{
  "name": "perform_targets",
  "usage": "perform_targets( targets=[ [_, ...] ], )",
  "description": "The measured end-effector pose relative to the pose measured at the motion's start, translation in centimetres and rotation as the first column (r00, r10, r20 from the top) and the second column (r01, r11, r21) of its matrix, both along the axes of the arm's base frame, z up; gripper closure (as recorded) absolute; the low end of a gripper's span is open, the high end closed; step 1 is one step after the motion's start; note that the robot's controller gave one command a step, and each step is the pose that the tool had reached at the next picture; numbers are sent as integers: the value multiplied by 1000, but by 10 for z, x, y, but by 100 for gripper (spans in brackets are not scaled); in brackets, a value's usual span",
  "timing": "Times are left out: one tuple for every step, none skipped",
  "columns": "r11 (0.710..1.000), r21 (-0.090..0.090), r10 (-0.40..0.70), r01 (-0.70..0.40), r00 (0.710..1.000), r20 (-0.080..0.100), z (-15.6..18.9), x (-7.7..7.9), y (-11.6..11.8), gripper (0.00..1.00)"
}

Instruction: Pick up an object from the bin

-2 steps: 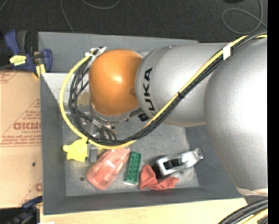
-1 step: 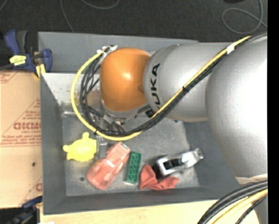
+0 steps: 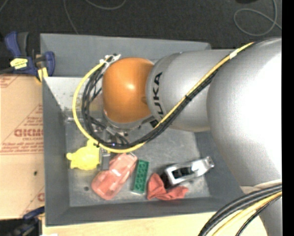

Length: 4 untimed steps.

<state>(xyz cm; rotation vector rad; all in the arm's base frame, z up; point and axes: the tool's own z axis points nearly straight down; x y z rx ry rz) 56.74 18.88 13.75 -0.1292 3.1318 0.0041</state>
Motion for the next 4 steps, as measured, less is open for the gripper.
perform_targets(
  targets=[
    [984,0,180,-180,984,8,-53,16,-2,0],
    [1000,3,27,-27,1000,6,-72,14,-2,100],
    [1000,2,5,-5,1000,3,-71,13,-3,100],
    [1000,3,-9,9,1000,4,-68,12,-3,100]
  ],
)
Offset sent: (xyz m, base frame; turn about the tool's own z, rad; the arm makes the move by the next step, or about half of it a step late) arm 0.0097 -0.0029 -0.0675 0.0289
